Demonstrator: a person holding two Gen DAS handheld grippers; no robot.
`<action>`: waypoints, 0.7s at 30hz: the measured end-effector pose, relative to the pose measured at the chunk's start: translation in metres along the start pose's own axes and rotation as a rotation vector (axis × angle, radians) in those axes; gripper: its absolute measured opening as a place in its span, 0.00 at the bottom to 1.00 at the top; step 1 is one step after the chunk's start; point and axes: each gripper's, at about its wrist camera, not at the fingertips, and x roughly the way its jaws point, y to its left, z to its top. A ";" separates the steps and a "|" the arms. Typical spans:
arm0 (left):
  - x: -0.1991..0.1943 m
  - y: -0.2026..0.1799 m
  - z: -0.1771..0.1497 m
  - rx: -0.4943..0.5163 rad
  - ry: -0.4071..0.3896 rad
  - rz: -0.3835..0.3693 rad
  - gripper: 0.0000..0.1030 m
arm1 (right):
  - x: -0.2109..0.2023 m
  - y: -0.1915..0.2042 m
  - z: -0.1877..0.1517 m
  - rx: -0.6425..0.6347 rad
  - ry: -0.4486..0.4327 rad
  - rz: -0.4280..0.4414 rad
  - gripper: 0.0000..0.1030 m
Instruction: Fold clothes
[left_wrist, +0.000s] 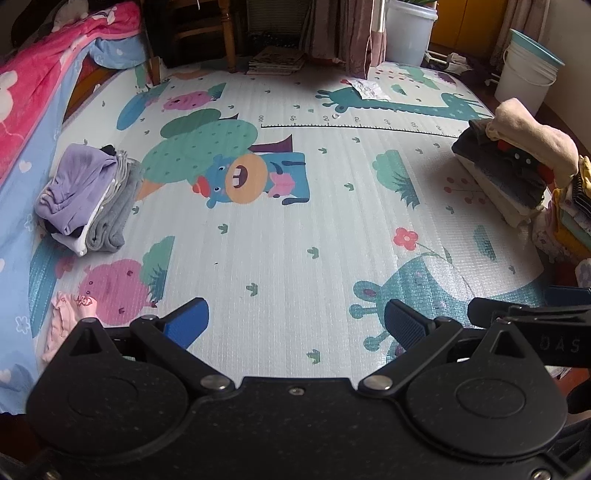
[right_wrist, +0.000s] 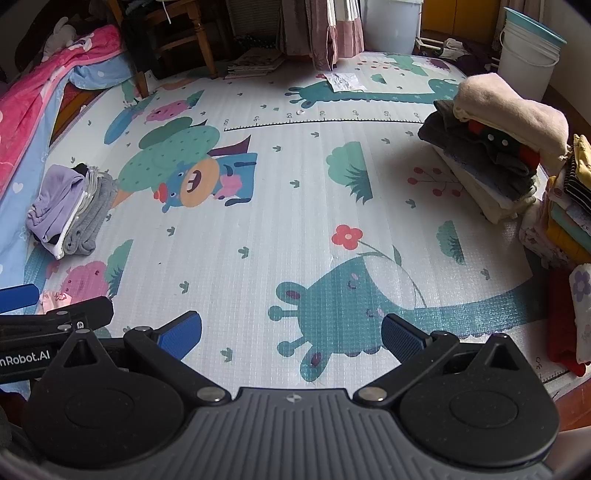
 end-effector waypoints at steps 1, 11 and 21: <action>0.000 -0.001 0.000 0.000 0.000 0.001 1.00 | 0.000 0.000 0.000 0.000 0.000 0.000 1.00; 0.002 -0.006 -0.002 -0.002 0.001 0.010 1.00 | 0.001 -0.001 0.000 -0.004 0.007 -0.005 1.00; 0.004 -0.006 -0.005 0.000 0.005 0.011 0.99 | 0.003 -0.001 -0.001 -0.002 0.011 -0.005 1.00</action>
